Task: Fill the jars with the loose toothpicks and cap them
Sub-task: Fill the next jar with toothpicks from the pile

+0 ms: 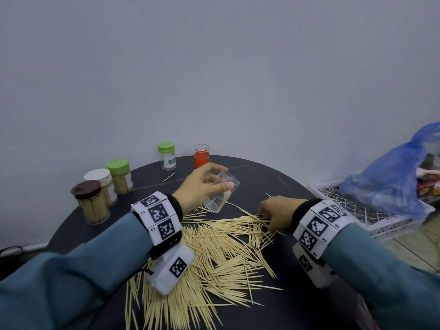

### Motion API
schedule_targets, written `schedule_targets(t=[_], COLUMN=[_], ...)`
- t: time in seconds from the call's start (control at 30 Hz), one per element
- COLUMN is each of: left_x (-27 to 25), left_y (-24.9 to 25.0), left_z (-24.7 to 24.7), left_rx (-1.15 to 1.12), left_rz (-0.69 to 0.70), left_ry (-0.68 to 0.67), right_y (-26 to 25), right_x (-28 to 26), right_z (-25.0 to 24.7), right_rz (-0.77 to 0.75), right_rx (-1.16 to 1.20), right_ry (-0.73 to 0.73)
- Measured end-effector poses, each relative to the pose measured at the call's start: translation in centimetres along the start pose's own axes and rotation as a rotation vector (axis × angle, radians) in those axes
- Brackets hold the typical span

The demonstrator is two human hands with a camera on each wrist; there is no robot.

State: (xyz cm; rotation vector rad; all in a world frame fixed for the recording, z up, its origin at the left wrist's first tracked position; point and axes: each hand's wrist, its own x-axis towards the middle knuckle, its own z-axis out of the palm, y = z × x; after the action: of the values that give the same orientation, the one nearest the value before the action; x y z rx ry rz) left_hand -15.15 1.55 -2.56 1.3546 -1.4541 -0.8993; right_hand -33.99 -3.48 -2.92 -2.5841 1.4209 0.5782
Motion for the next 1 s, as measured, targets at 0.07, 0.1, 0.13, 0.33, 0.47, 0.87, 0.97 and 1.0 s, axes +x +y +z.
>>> schedule_targets(t=[0.07,0.1,0.13,0.33,0.47,0.87,0.97,1.0], left_x=[-0.1,-0.1,-0.1,-0.3,-0.5,-0.6,-0.7,-0.7], left_y=[-0.1,-0.1,-0.2,-0.4,-0.5,-0.5,-0.7,-0.9], left_z=[0.0,0.0,0.0,-0.3,-0.6,-0.9,-1.1,-1.2], left_rx=[0.005,0.005,0.003,0.008,0.021,0.046,0.047,0.048], left_rz=[-0.001,-0.001,-0.003,-0.012,-0.024,-0.033,-0.028,-0.026], left_ry=[-0.002,-0.004,-0.005,-0.009,0.001,0.001,0.005,0.010], right_y=[-0.3,-0.4,-0.5,-0.6,0.1,-0.7,-1.4,-1.7], right_x=[0.1,0.2,0.3,0.5,0.1,1.3,1.7,1.8], right_z=[-0.1,-0.2,-0.3,-0.5,-0.8,-0.1,-0.3,-0.4], right_rz=[0.014,0.019,0.022,0.030,0.024,-0.024,-0.053,-0.067], right_rx=[-0.006,-0.008,-0.004,0.013,0.030,0.077,0.080,0.065], right_ry=[-0.040,-0.054,-0.062,-0.064,-0.121,-0.105,-0.102,-0.097])
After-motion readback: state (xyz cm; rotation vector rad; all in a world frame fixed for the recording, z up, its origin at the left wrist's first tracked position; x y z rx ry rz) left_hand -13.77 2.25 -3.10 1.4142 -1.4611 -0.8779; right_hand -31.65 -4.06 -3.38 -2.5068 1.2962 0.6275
